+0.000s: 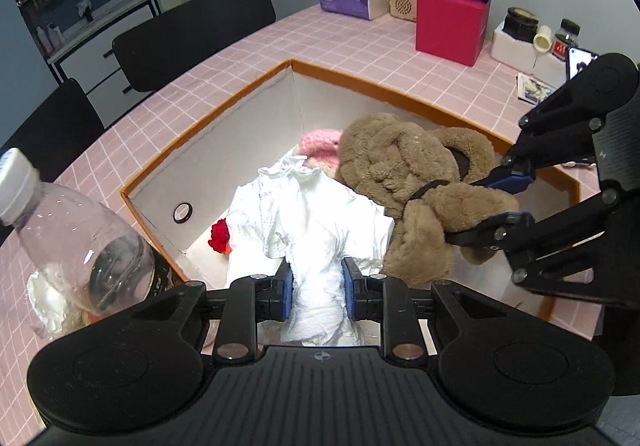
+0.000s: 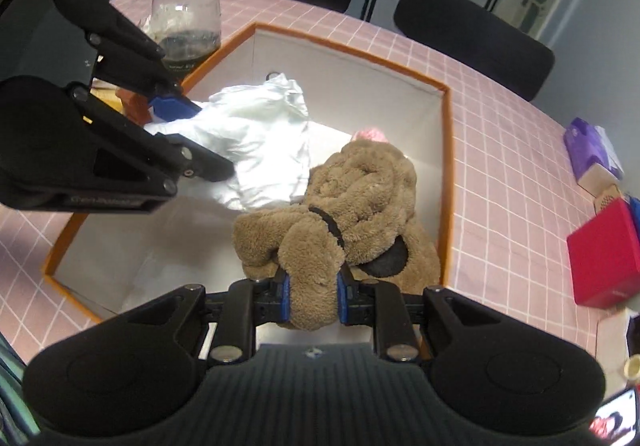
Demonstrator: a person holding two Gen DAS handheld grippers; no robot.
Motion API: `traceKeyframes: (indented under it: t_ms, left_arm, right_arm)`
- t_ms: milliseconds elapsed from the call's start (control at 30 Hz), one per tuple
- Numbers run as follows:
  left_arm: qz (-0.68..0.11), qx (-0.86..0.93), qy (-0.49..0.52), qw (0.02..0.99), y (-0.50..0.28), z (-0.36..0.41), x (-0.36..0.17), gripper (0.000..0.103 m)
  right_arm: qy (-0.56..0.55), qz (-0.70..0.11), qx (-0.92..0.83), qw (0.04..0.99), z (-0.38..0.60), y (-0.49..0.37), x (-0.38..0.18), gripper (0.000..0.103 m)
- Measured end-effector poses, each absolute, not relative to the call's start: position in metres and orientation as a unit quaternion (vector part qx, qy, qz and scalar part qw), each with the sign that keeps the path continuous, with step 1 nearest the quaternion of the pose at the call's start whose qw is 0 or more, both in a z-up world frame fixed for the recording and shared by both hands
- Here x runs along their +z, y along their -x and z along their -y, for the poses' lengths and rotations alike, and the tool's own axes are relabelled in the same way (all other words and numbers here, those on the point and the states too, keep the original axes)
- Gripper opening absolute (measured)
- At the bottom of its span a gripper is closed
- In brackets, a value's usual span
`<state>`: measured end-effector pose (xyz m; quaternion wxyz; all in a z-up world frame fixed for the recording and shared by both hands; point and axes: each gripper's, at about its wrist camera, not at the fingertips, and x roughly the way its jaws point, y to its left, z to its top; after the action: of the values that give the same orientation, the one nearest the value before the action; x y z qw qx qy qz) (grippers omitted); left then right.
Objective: Organize soft objects
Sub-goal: 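Carry the tissue and plush dog into the orange box while opening both grippers, then withdraw both grippers from the box back toward the table items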
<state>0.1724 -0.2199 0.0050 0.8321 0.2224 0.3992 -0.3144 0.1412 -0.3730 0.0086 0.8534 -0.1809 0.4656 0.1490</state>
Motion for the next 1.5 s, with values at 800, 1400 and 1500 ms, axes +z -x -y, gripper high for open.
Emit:
traceKeyframes:
  t_ms: [800,1400,1500]
  left_arm:
    - [-0.469,-0.258,-0.262,0.803,-0.228,0.255,-0.044,0.044]
    - [-0.391,-0.281,-0.214,0.85,-0.174,0.227,-0.009,0.062]
    - [-0.367,-0.293,-0.188,0.862,-0.156,0.211,0.002,0.062]
  right_arm:
    - [0.204,-0.523,0.144,0.815,0.362,-0.188,-0.027,0.032]
    - [0.232,-0.434,0.081,0.867,0.341,-0.121,0.005,0.063]
    - [0.215,-0.419,0.085,0.878,0.339,-0.107,0.017,0.064]
